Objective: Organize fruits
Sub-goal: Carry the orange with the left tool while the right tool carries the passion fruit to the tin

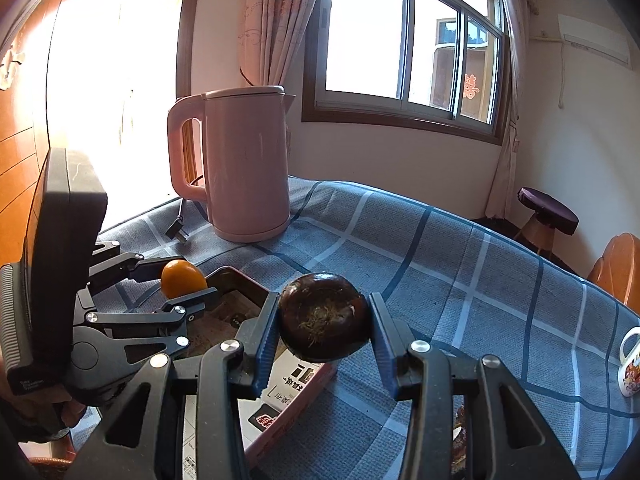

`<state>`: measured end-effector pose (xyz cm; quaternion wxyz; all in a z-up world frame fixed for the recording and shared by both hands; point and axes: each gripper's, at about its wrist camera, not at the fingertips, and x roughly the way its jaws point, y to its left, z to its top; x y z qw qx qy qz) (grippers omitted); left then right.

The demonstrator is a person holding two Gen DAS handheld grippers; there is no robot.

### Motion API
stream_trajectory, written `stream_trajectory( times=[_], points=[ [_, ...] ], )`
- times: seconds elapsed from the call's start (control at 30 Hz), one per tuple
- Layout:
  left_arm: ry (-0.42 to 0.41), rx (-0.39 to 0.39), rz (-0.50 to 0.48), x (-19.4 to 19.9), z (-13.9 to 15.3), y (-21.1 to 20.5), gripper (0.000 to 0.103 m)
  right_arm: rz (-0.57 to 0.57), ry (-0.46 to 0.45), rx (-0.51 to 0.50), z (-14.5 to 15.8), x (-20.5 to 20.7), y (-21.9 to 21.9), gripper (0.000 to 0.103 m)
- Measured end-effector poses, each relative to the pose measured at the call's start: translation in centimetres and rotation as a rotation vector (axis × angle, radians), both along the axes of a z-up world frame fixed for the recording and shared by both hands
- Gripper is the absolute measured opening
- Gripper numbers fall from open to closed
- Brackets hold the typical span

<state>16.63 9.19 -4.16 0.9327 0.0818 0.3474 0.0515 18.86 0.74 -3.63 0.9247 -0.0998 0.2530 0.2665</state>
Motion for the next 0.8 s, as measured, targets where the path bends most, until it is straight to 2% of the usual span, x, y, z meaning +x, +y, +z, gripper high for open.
stream_trajectory(
  times=[0.33, 0.8],
  points=[
    [0.029, 0.047, -0.015, 0.6, -0.1, 0.0, 0.042, 0.014, 0.051, -0.024, -2.4, 0.9, 1.1, 0.044],
    [0.074, 0.074, -0.005, 1.3, -0.9, 0.5, 0.042, 0.034, 0.076, -0.048, -3.8, 1.4, 2.5, 0.045]
  ],
)
